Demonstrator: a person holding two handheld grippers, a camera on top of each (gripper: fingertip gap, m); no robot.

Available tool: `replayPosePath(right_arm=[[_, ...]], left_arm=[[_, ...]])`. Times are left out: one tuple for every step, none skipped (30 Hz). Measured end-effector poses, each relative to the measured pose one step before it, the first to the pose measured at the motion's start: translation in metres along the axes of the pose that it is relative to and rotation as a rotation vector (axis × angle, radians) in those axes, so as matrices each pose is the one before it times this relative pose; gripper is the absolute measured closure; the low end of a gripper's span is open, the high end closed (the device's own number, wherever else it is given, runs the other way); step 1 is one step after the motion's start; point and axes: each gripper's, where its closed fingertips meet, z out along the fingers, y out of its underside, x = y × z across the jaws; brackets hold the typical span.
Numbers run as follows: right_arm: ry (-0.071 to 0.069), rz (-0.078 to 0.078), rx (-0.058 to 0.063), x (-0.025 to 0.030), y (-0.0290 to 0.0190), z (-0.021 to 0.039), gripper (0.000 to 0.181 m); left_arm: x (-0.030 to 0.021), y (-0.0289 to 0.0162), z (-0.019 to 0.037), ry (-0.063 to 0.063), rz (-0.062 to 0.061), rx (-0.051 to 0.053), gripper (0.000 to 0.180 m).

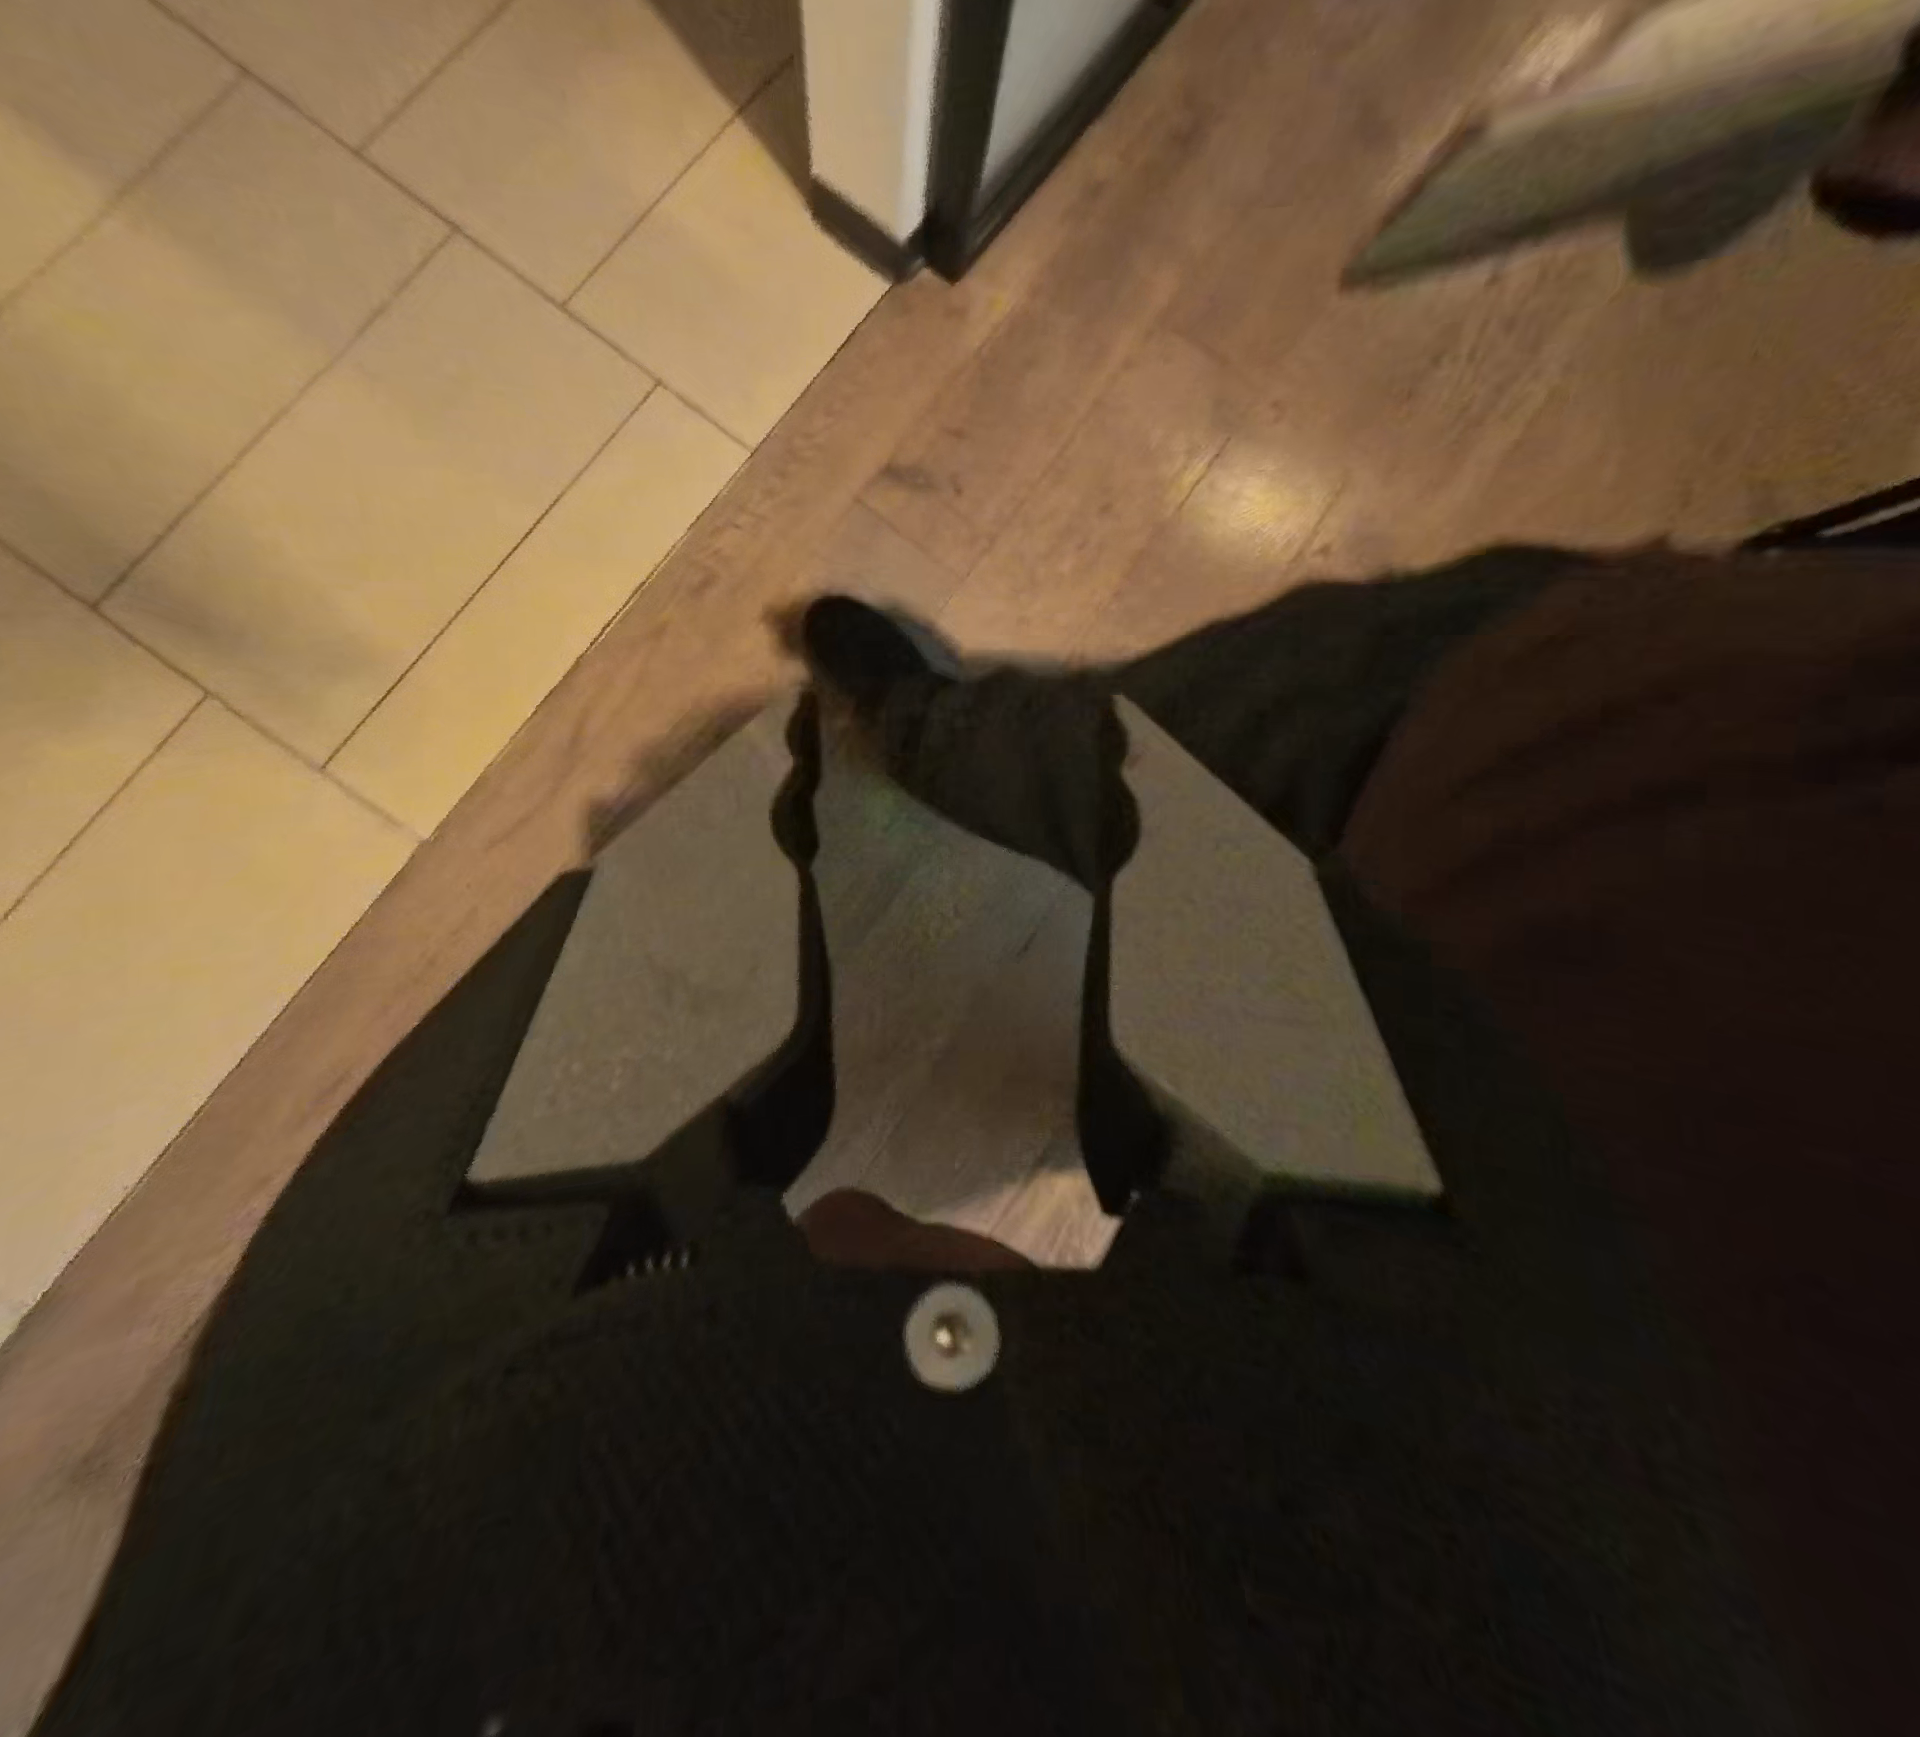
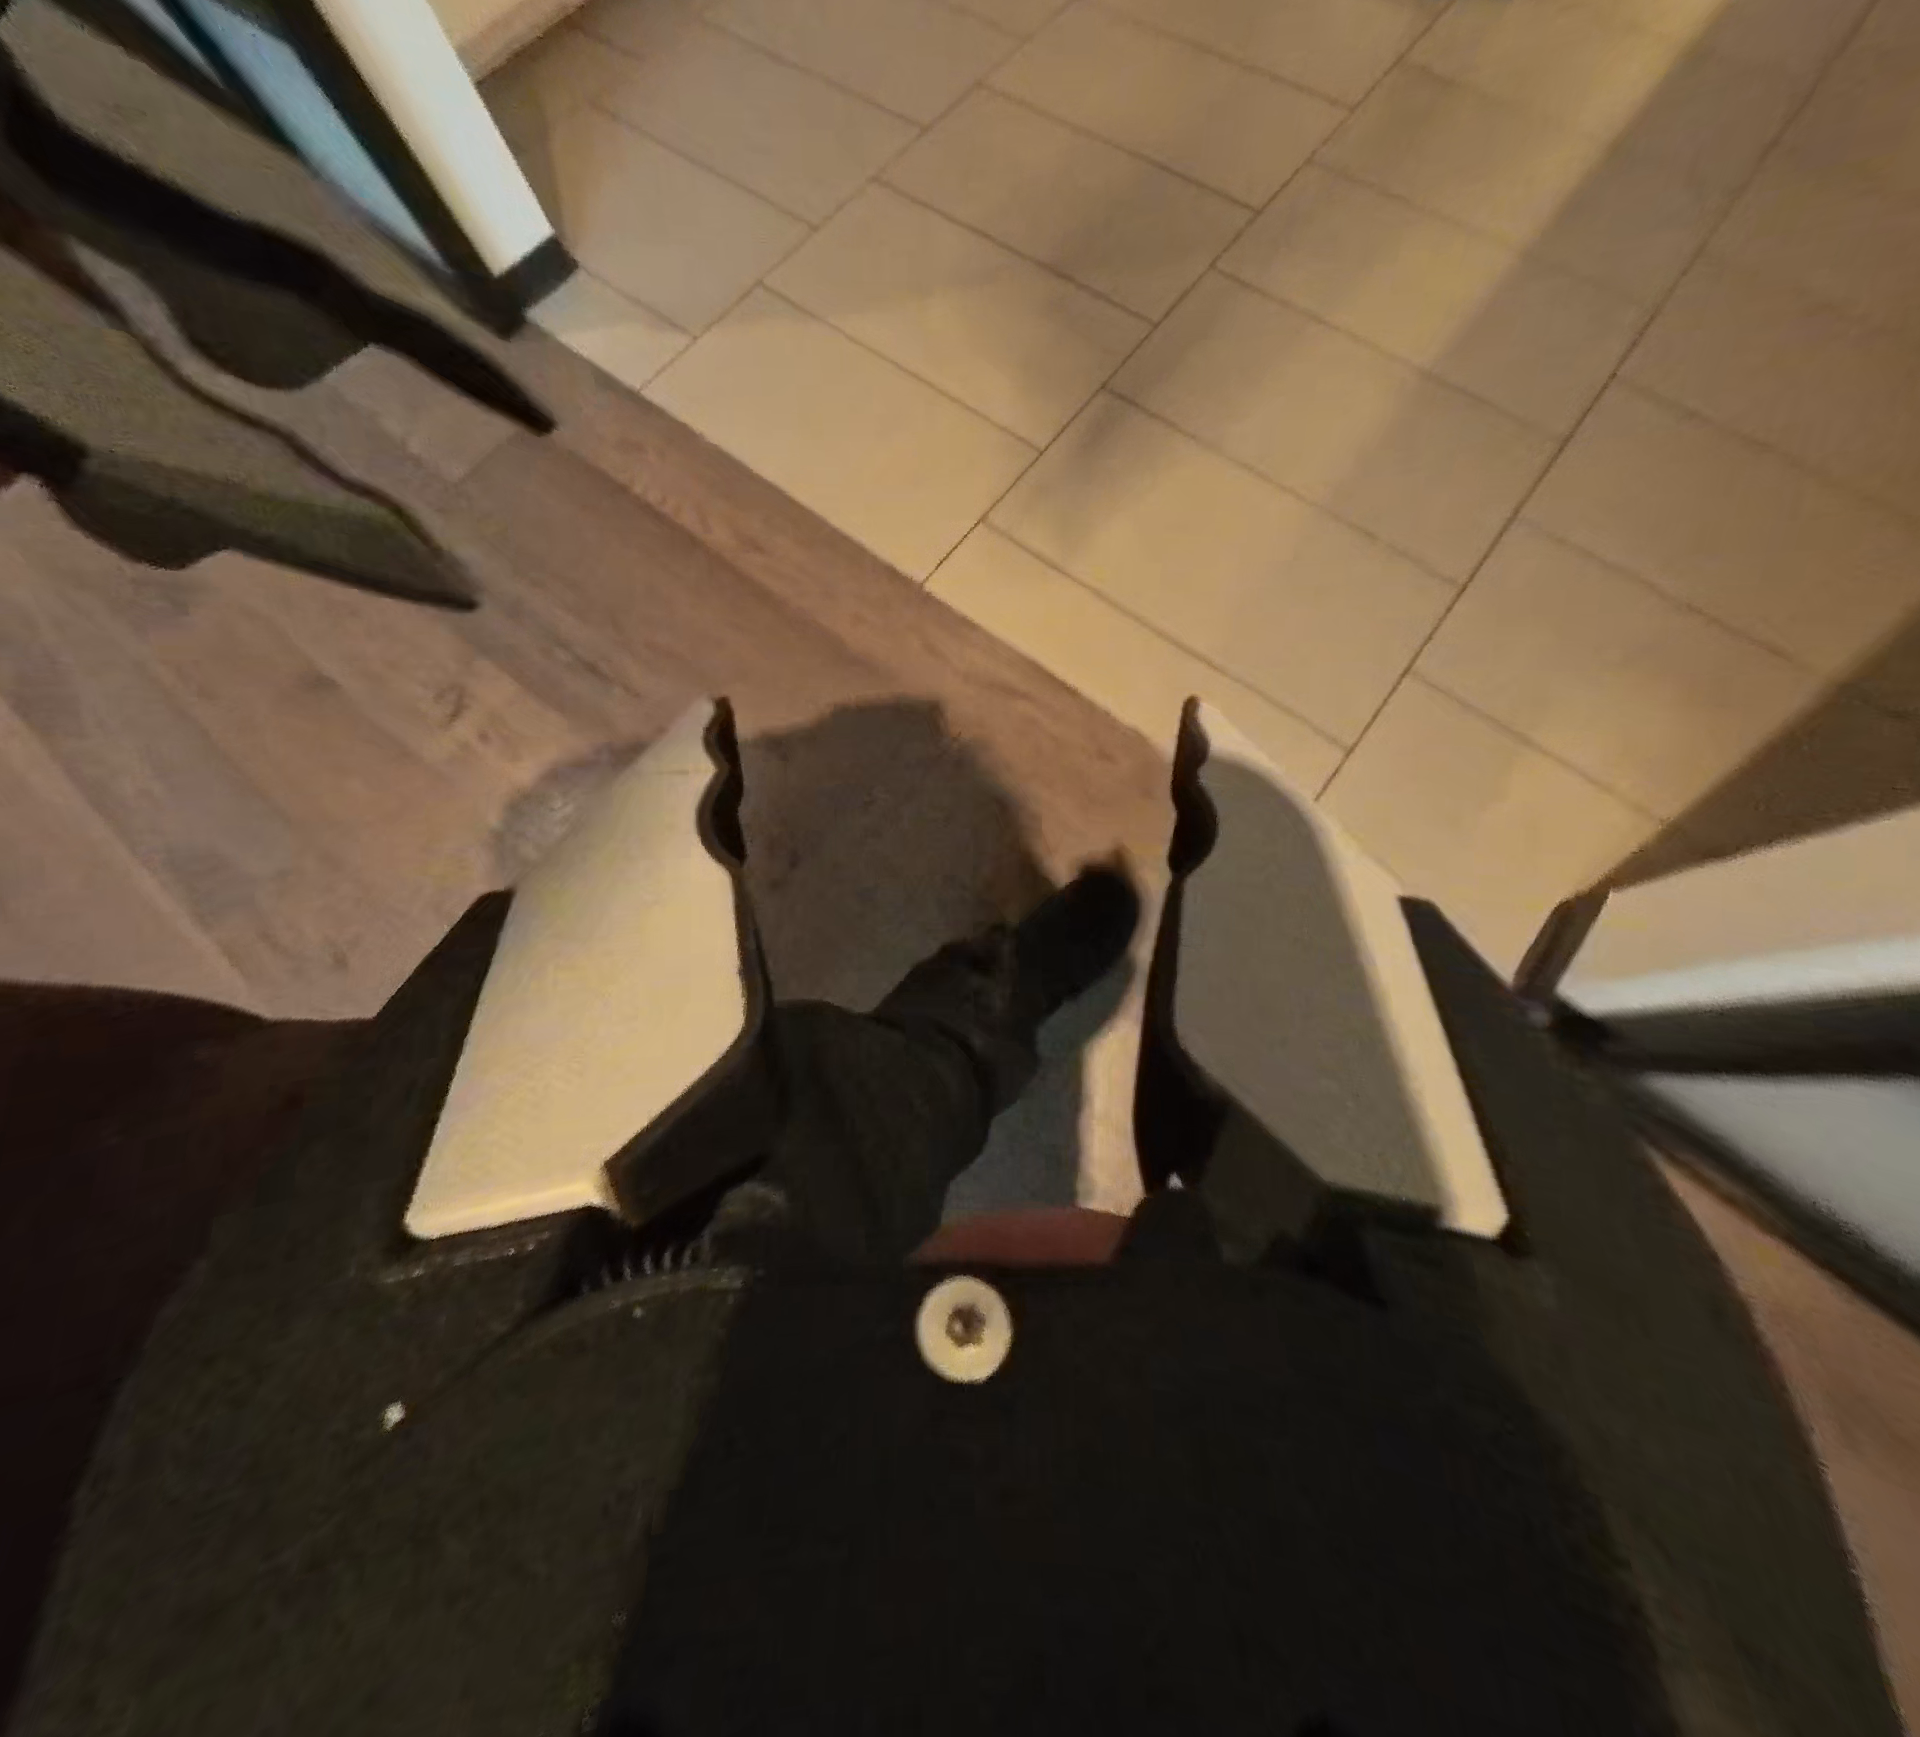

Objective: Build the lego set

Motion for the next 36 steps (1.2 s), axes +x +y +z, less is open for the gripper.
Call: replayPosePath(right_arm=[[-0.0089,-0.0019,0.0057,0.02392,-0.01507,0.02396,0.103],[-0.0109,0.0055,0.0029,0.02464,-0.01756,0.02252,0.105],[-0.0136,0.0097,-0.0010,0.02512,-0.02006,0.01880,0.104],[-0.0085,0.0066,0.0019,0.02612,-0.02303,0.01430,0.104],[0.0018,-0.0010,0.0070,0.02765,-0.02491,0.01137,0.104],[0.0093,-0.0056,0.0029,0.02872,-0.02432,0.00976,0.103],[0.0134,-0.0048,-0.0015,0.02910,-0.02229,0.00880,0.104],[0.0149,-0.0029,0.0022,0.02886,-0.02065,0.00802,0.105],[0.0158,-0.0032,0.0059,0.02678,-0.01933,0.00896,0.106],[0.0205,-0.0045,0.0010,0.02756,-0.01635,0.01055,0.107],[0.0259,-0.0031,-0.0055,0.02807,-0.01300,0.01182,0.106],[0.0261,0.0030,-0.0041,0.02674,-0.01110,0.01322,0.106],[0.0258,0.0109,-0.0014,0.02521,-0.00977,0.01421,0.107],[0.0225,0.0172,-0.0056,0.02266,-0.00784,0.01602,0.107],[0.0172,0.0207,-0.0146,0.01967,-0.00607,0.01767,0.107],[0.0127,0.0226,-0.0187,0.01688,-0.00525,0.01823,0.107],[0.0106,0.0236,-0.0163,0.01383,-0.00561,0.01779,0.108],[0.0103,0.0232,-0.0157,0.01223,-0.00669,0.01787,0.108],[0.0095,0.0201,-0.0187,0.01080,-0.00764,0.01802,0.108],[0.0120,0.0154,-0.0212,0.00974,-0.00913,0.01714,0.108],[0.0169,0.0128,-0.0208,0.00924,-0.01211,0.01509,0.108],[0.0163,0.0143,-0.0148,0.00793,-0.01594,0.01327,0.108],[0.0071,0.0170,-0.0028,0.00583,-0.01973,0.01156,0.108],[-0.0045,0.0110,0.0074,0.00376,-0.02184,0.01156,0.110],[-0.0073,-0.0064,0.0020,0.00332,-0.02036,0.01314,0.111],[0.0025,-0.0208,-0.0085,0.00647,-0.01810,0.01429,0.109],[0.0095,-0.0162,-0.0066,0.00923,-0.01639,0.01441,0.109],[0.0020,0.0027,0.0034,0.00989,-0.01615,0.01492,0.109],[-0.0083,0.0210,0.0093,0.01094,-0.01553,0.01561,0.109],[-0.0144,0.0280,0.0119,0.01232,-0.01716,0.01834,0.109],[-0.0149,0.0217,0.0105,0.01167,-0.01566,0.01803,0.108],[-0.0118,0.0083,0.0063,0.01201,-0.01355,0.01759,0.108],[-0.0104,-0.0041,0.0026,0.01309,-0.01238,0.01789,0.107],[-0.0110,-0.0109,-0.0007,0.01405,-0.01109,0.01820,0.106],[-0.0118,-0.0119,-0.0007,0.01541,-0.01059,0.01847,0.105],[-0.0141,-0.0093,0.0012,0.01832,-0.01168,0.01933,0.105]], left_arm=[[-0.02584,-0.00648,0.00711,-0.0038,-0.0135,-0.0436,0.131],[-0.02405,-0.01006,0.00456,-0.0040,-0.0171,-0.0350,0.133],[-0.02463,-0.01528,0.00076,-0.0032,-0.0170,-0.0237,0.133],[-0.02322,-0.01938,0.00109,-0.0021,-0.0164,-0.0114,0.133],[-0.02215,-0.02232,0.00142,0.0017,-0.0130,-0.0018,0.133],[-0.02261,-0.02341,0.00279,-0.0010,-0.0112,0.0016,0.133],[-0.02198,-0.02320,0.00497,-0.0028,-0.0099,-0.0004,0.133],[-0.02131,-0.02305,0.00638,-0.0002,-0.0063,0.0005,0.133],[-0.02044,-0.02305,0.00887,0.0039,-0.0033,0.0083,0.134],[-0.01876,-0.02232,0.01160,0.0094,-0.0035,0.0115,0.135],[-0.01822,-0.02024,0.01498,0.0164,-0.0032,0.0035,0.135],[-0.01761,-0.01881,0.01643,0.0194,-0.0002,-0.0022,0.135],[-0.01813,-0.01834,0.01653,0.0174,0.0062,-0.0016,0.135],[-0.01808,-0.01914,0.01579,0.0200,0.0105,0.0019,0.135],[-0.01753,-0.01928,0.01458,0.0280,0.0144,0.0033,0.135],[-0.01876,-0.01966,0.01359,0.0283,0.0201,0.0048,0.136],[-0.02094,-0.01869,0.01312,0.0226,0.0234,0.0051,0.136],[-0.02330,-0.01858,0.01240,0.0239,0.0230,0.0011,0.136],[-0.02421,-0.01887,0.01108,0.0297,0.0233,0.0010,0.137],[-0.02458,-0.01998,0.00950,0.0315,0.0238,0.0029,0.138],[-0.02508,-0.01986,0.00561,0.0329,0.0224,-0.0061,0.141],[-0.02452,-0.02112,0.00094,0.0308,0.0265,-0.0149,0.141],[-0.02321,-0.02426,-0.00293,0.0180,0.0406,-0.0032,0.142],[-0.02576,-0.02394,-0.00497,0.0037,0.0508,0.0046,0.142],[-0.02567,-0.02304,-0.00434,-0.0011,0.0515,-0.0015,0.142],[-0.02624,-0.02000,-0.00341,0.0002,0.0458,-0.0027,0.140],[-0.02679,-0.01845,-0.00080,0.0000,0.0334,-0.0024,0.138],[-0.02605,-0.01473,0.00042,0.0007,0.0198,-0.0079,0.136],[-0.02585,-0.01221,0.00234,-0.0022,0.0078,-0.0116,0.134],[-0.02637,-0.01184,0.00428,-0.0004,-0.0039,-0.0102,0.132],[-0.02177,-0.01075,0.00404,0.0063,-0.0116,-0.0049,0.131],[-0.02077,-0.01089,0.00489,0.0027,-0.0129,0.0067,0.132],[-0.02091,-0.01019,0.00553,-0.0060,-0.0104,0.0089,0.135],[-0.02065,-0.00797,0.00675,-0.0111,-0.0082,-0.0019,0.136],[-0.01984,-0.00584,0.00836,-0.0119,-0.0072,-0.0164,0.137],[-0.02197,-0.00809,0.00922,-0.0110,-0.0070,-0.0247,0.137]])
